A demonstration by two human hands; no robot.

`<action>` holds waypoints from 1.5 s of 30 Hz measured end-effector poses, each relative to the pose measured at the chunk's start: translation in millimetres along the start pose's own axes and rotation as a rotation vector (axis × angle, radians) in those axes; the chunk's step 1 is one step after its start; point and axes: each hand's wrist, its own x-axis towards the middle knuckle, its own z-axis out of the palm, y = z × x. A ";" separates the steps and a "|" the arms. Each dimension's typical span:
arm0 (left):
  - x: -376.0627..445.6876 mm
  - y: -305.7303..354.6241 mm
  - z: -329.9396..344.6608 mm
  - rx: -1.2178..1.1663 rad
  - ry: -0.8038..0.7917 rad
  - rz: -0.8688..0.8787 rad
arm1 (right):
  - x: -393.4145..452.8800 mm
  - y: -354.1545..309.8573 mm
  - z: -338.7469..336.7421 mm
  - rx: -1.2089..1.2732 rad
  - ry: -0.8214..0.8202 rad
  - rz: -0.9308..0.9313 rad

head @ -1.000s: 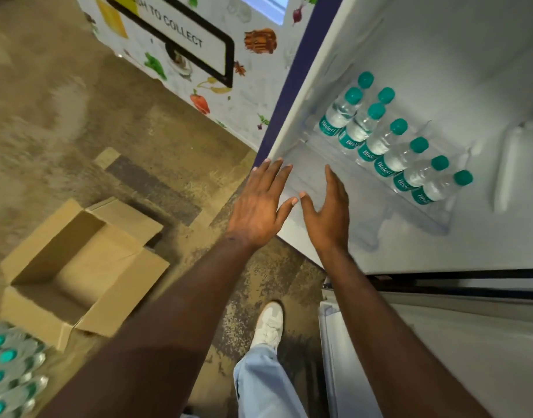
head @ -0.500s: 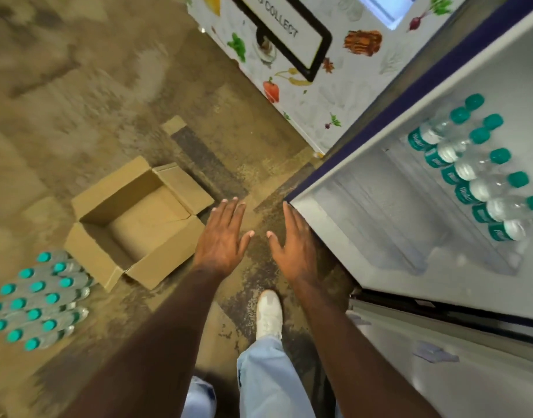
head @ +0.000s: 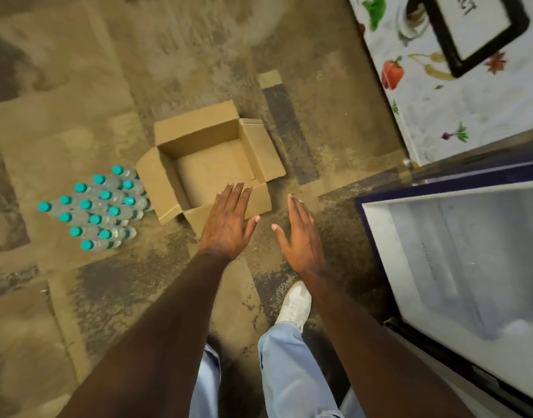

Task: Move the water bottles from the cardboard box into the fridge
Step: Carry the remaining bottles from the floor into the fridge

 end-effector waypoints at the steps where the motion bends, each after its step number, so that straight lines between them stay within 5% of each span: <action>1: -3.3 -7.9 4.9 -0.014 0.006 -0.024 | 5.2 -3.9 7.2 -0.013 -0.014 -0.024; 16: -50.7 -171.0 102.0 -0.172 0.098 -0.351 | 69.8 -70.1 167.8 -0.163 -0.239 -0.307; 27: -72.0 -300.8 133.3 -0.480 0.515 -0.747 | 123.2 -165.0 279.3 -0.122 -0.311 -0.589; 33: -83.4 -345.3 156.3 -0.681 0.692 -0.908 | 145.5 -205.7 330.1 -0.145 -0.312 -0.560; 39: -73.1 -358.1 169.3 -0.743 0.667 -1.005 | 165.7 -224.6 361.7 -0.221 -0.297 -0.515; 45: -64.0 -363.6 168.9 -0.560 0.650 -1.099 | 171.0 -238.3 378.0 -0.177 -0.267 -0.442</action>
